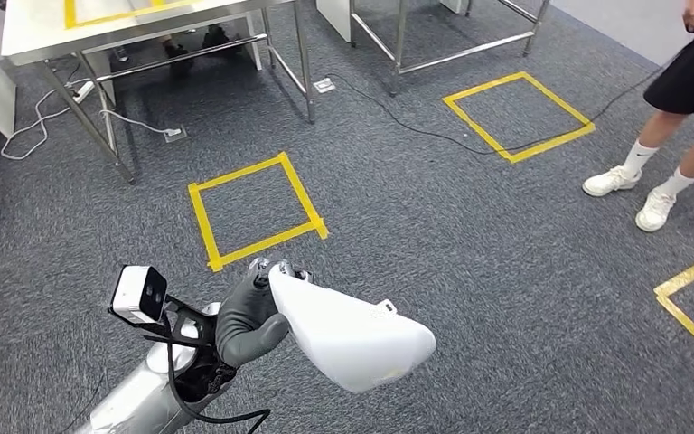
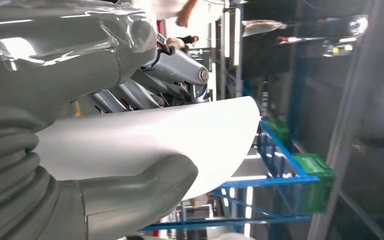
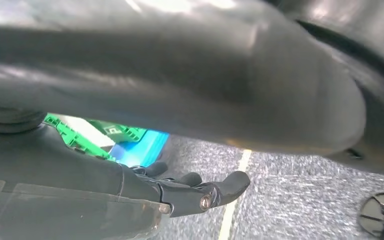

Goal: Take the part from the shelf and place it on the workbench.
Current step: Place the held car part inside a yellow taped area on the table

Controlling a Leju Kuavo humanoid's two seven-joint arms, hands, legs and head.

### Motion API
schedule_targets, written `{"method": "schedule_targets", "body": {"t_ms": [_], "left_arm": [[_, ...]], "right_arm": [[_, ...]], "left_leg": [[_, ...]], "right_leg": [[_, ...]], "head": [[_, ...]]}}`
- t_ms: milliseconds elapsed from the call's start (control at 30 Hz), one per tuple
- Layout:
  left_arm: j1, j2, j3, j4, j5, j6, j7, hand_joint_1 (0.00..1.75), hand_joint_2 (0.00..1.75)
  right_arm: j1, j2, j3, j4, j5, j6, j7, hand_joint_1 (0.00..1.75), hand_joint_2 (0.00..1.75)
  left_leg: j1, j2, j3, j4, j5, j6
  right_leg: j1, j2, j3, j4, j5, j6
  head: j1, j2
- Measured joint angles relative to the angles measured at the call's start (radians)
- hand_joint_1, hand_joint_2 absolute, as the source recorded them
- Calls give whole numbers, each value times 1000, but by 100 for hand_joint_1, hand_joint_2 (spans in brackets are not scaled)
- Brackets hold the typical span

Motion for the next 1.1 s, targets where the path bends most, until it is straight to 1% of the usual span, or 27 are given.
{"method": "schedule_targets", "body": {"t_ms": [33,100,133,167,200,233,267,300,333,367,433,467,500,533,600,667,700,767,800,833,867,900,933,967,1000,1033,1100], "left_arm": [[-6,-4,-4,0,3,-9,3,175,175],[-12,-9,-15,-2,13,-24,9,175,175],[-16,-11,-21,-4,19,-31,11,175,175],[-21,-15,-28,-6,25,-37,13,175,175],[-26,-20,-36,-7,32,-41,15,175,175],[-31,-24,-44,-7,39,-44,17,175,175],[-33,-28,-53,-7,46,-46,20,175,175],[-32,-29,-60,-7,52,-47,22,175,175],[-32,-30,-66,-7,58,-48,24,175,175],[-33,-30,-71,-7,64,-48,25,175,175],[-35,-30,-81,-7,76,-49,28,175,175],[-36,-31,-84,-7,83,-49,30,175,175],[-37,-31,-86,-7,89,-49,32,175,175],[-38,-30,-89,-7,95,-48,34,175,175],[-38,-28,-93,-7,105,-48,37,175,175],[-38,-25,-97,-7,114,-45,39,175,175],[-39,-24,-97,-8,119,-43,41,175,175],[-38,-21,-100,-8,127,-37,45,175,175],[-38,-20,-102,-7,130,-34,48,175,175],[-37,-18,-105,-7,133,-32,50,175,175],[-37,-17,-107,-7,135,-30,52,175,175],[-38,-16,-108,-7,137,-29,53,175,175],[-39,-15,-109,-8,138,-28,54,175,175],[-40,-15,-109,-8,141,-26,55,175,175],[-42,-15,-110,-8,144,-23,56,175,175],[-42,-14,-110,-8,146,-20,57,175,175],[-43,-13,-110,-9,150,-16,59,175,175]], "right_arm": [[-1,1,1,0,0,0,0,0,0],[-3,2,4,1,-1,-1,0,0,0],[-4,2,5,1,-2,-1,0,0,0],[-4,2,5,1,-3,-2,-1,0,0],[-2,1,5,2,-6,-3,-1,0,0],[0,1,5,2,-9,-6,-1,0,0],[2,0,5,3,-13,-8,-2,0,0],[4,-1,4,3,-17,-11,-2,0,0],[5,-2,4,4,-21,-13,-2,0,0],[6,-3,4,5,-23,-14,-2,0,0],[7,-4,3,8,-26,-15,-4,0,0],[7,-5,3,8,-27,-16,-5,0,0],[6,-5,3,8,-29,-16,-6,0,0],[6,-5,3,8,-31,-16,-8,0,0],[5,-5,2,8,-32,-17,-9,0,0],[6,-4,1,8,-33,-19,-10,0,0],[6,-3,1,8,-33,-21,-10,0,0],[8,-4,0,8,-33,-23,-10,0,0],[9,-4,0,8,-33,-24,-10,0,0],[10,-4,-1,8,-33,-25,-10,0,0],[11,-4,-1,8,-33,-25,-10,0,0],[11,-4,-2,8,-33,-26,-11,0,0],[11,-3,-2,8,-33,-27,-11,0,0],[11,1,-3,7,-32,-27,-12,0,0],[12,3,-3,7,-32,-27,-12,0,0],[12,5,-4,6,-32,-27,-13,0,0],[13,5,-4,5,-32,-27,-14,0,0]], "left_leg": [[-5,6,6,-15,0,4],[-3,-17,8,-25,5,11],[0,-28,13,-34,11,14],[4,-39,18,-42,18,19],[8,-50,23,-49,23,22],[7,-61,23,-51,25,24],[7,-71,22,-50,26,25],[6,-81,22,-50,25,25],[6,-89,22,-49,25,24],[7,-98,23,-48,23,23],[9,-110,23,-39,16,14],[7,-114,21,-31,10,8],[6,-116,19,-25,4,2],[4,-118,17,-21,0,-3],[6,-117,15,-18,-5,-10],[9,-102,6,9,-26,-20],[11,-92,-12,49,-49,-26],[16,-78,-75,177,-110,-35],[18,-75,-108,239,-131,-37],[19,-73,-129,273,-135,-37],[19,-72,-130,268,-120,-35],[18,-71,-110,223,-88,-29],[15,-69,-75,150,-49,-18],[9,-63,-41,80,-21,-6],[3,-57,-15,25,-3,4],[-3,-53,-1,-5,3,12],[-8,-53,4,-21,3,17]], "right_leg": [[1,-10,1,-1,-2,3],[2,-25,5,-4,-5,11],[1,-15,4,2,-10,13],[-1,6,-5,25,-22,14],[-3,32,-27,71,-44,12],[-5,56,-59,136,-70,9],[-6,68,-97,207,-94,9],[-7,73,-129,262,-107,12],[-9,75,-146,283,-103,19],[-11,75,-144,261,-83,29],[-19,76,-93,125,-18,50],[-20,78,-66,63,7,52],[-20,80,-48,23,21,48],[-18,81,-41,9,25,40],[-15,81,-40,10,25,22],[-18,80,-37,9,24,11],[-20,80,-35,8,24,6],[-17,79,-34,8,22,0],[-16,78,-33,8,21,-1],[-14,77,-33,8,20,-2],[-12,77,-31,8,19,-3],[-9,77,-28,8,18,-4],[-8,77,-25,8,17,-5],[-5,77,-22,8,16,-4],[-4,76,-21,7,15,-4],[-4,75,-22,6,15,-1],[-5,69,-19,1,15,8]], "head": [[0,0],[0,0],[0,0],[1,0],[3,0],[5,0],[6,0],[8,0],[8,0],[8,0],[8,0],[8,0],[8,0],[8,0],[8,0],[6,0],[5,0],[3,0],[3,0],[2,0],[2,0],[2,0],[2,0],[3,0],[3,0],[3,0],[2,0]]}}
